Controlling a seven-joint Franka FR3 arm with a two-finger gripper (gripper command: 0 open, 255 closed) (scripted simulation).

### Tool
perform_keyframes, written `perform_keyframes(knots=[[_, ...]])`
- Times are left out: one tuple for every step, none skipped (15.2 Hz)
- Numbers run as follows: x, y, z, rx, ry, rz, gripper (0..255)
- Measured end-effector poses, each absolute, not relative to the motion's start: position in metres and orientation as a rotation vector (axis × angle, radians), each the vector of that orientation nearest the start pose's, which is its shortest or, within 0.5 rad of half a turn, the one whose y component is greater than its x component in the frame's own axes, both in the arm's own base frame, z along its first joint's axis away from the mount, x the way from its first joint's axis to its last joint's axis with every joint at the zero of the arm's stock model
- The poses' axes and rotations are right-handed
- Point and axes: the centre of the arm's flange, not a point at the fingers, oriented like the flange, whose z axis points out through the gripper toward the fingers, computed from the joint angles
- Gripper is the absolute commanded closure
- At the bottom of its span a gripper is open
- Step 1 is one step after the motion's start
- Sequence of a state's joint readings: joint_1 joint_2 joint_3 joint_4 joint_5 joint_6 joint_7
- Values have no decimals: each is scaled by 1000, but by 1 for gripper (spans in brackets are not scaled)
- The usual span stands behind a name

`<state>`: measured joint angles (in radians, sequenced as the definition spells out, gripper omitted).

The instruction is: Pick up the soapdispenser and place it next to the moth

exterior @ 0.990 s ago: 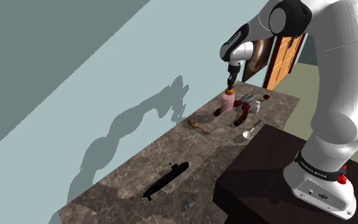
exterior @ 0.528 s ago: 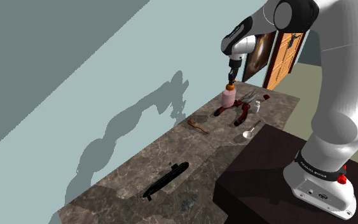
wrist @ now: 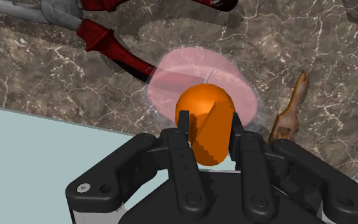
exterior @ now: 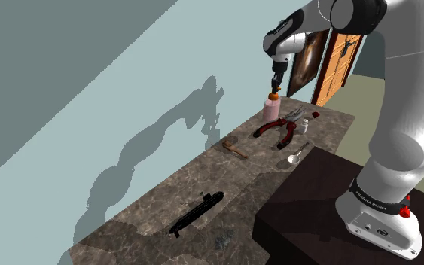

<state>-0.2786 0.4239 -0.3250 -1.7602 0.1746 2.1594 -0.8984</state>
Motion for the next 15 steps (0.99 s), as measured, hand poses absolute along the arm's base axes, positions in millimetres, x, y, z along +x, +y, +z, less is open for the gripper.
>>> perform_keyframes(knots=[[551, -349, 342, -3113, -351, -16, 255], [551, -348, 347, -3113, -351, -16, 255], [550, -348, 352, -3113, -351, -16, 255], [551, -349, 358, -3113, -351, -16, 255], [550, -349, 362, -3113, -351, -16, 255], [549, -349, 368, -3113, -351, -16, 255], [550, -350, 373, -3113, -351, -16, 255], [551, -350, 379, -3113, -351, -16, 255], [550, -349, 385, -3113, -351, -16, 255], [551, -349, 390, -3113, -351, -16, 255], [550, -348, 396, -3113, -351, -16, 255], [551, -348, 400, -3113, -351, -16, 255], [551, -349, 405, -3113, -351, -16, 255], [550, -349, 411, -3113, -351, -16, 255], [550, -348, 416, -3113, -351, -16, 255]])
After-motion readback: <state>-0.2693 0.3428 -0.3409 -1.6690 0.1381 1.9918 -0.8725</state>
